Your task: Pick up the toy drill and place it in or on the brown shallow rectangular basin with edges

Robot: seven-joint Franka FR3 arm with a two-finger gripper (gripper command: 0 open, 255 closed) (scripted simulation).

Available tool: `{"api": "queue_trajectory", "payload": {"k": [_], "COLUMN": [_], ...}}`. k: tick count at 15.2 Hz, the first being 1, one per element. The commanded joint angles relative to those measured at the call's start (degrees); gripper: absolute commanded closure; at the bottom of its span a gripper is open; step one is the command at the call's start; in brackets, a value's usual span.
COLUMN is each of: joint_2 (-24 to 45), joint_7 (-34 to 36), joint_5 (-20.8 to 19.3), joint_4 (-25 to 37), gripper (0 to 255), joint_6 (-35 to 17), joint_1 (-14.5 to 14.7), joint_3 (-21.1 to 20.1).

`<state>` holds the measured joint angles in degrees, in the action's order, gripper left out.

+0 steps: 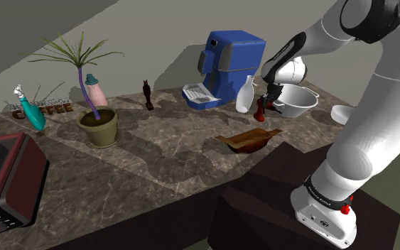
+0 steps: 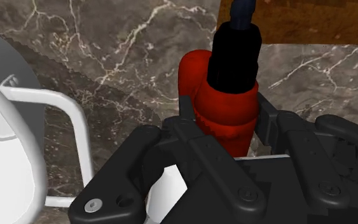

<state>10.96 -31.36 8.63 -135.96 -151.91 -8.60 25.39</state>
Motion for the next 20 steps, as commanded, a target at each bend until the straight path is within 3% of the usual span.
{"api": "queue_trajectory", "payload": {"k": [1, 20], "joint_2": [-1.56, -13.4], "joint_7": [1.12, 7.76], "joint_5": [-1.51, -10.96], "joint_4": [0.04, 4.02], "gripper": [255, 255], "joint_6": [1.42, 15.86], "joint_1": [0.47, 1.53], "joint_3": [0.62, 2.06]}}
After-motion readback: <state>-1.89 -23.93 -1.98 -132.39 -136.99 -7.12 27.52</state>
